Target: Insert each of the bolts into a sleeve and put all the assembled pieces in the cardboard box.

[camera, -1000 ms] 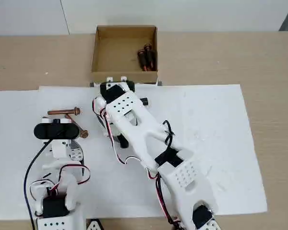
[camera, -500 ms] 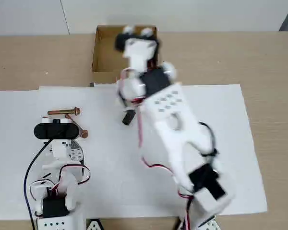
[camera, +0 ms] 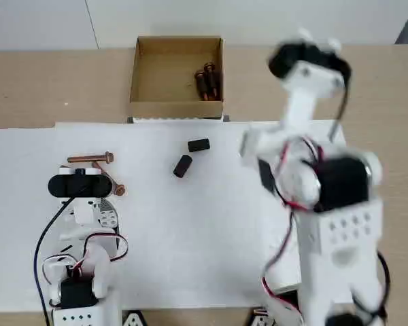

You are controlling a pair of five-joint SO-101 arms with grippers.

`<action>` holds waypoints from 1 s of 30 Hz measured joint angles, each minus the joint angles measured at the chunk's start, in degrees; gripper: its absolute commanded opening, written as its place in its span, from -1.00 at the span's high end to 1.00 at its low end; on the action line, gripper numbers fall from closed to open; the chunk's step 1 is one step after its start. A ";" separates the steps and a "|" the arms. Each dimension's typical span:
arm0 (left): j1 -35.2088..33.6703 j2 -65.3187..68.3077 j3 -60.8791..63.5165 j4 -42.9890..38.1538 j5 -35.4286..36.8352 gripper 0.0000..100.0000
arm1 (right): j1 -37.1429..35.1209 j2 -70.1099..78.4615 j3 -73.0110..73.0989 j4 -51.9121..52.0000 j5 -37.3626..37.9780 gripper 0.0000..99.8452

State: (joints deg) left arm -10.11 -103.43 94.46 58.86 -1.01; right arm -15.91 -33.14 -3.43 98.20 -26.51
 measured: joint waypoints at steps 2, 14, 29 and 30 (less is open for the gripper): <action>0.00 0.00 0.00 0.00 0.00 0.99 | 2.73 -5.54 8.18 -0.97 0.09 0.99; -0.35 0.00 -16.97 11.96 0.00 0.99 | 11.43 -34.02 44.75 -10.55 6.33 0.99; -0.35 38.15 -48.97 14.24 -1.23 0.99 | 11.52 -47.12 57.23 -12.66 6.68 0.99; -0.35 41.41 -51.60 14.59 -1.23 0.98 | 11.52 -47.74 57.23 -12.75 6.68 0.99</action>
State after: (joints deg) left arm -10.46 -62.02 42.86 73.45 -2.24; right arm -4.40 -80.88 53.80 85.45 -19.82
